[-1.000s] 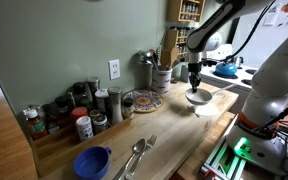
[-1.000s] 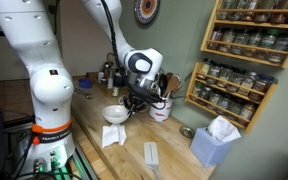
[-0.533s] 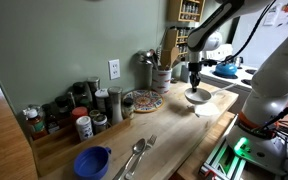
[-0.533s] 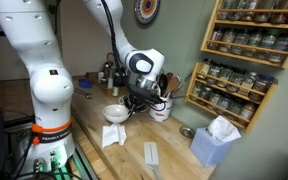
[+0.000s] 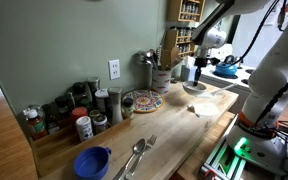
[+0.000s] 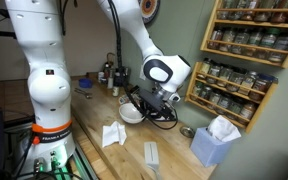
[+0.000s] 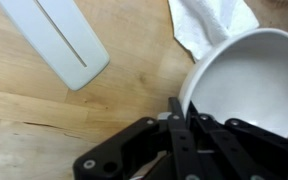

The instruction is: Move the bowl backwards, then move the plate forward

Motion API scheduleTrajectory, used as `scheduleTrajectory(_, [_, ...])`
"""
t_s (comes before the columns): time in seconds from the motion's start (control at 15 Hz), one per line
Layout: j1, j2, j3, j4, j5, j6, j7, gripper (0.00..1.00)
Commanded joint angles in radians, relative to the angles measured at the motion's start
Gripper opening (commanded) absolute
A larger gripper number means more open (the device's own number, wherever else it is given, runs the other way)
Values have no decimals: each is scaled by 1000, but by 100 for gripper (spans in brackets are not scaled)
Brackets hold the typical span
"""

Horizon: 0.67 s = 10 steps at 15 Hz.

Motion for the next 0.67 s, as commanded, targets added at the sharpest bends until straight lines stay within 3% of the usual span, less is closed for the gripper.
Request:
scheduleTrajectory(0.0, [-40,71,-10,60,115,-23,60,2])
scheduleTrajectory(0.33, [-60,107,10,67,219,47,248,2])
scheduleTrajectory(0.6, [-88,130,-2,60,230,159,379,2])
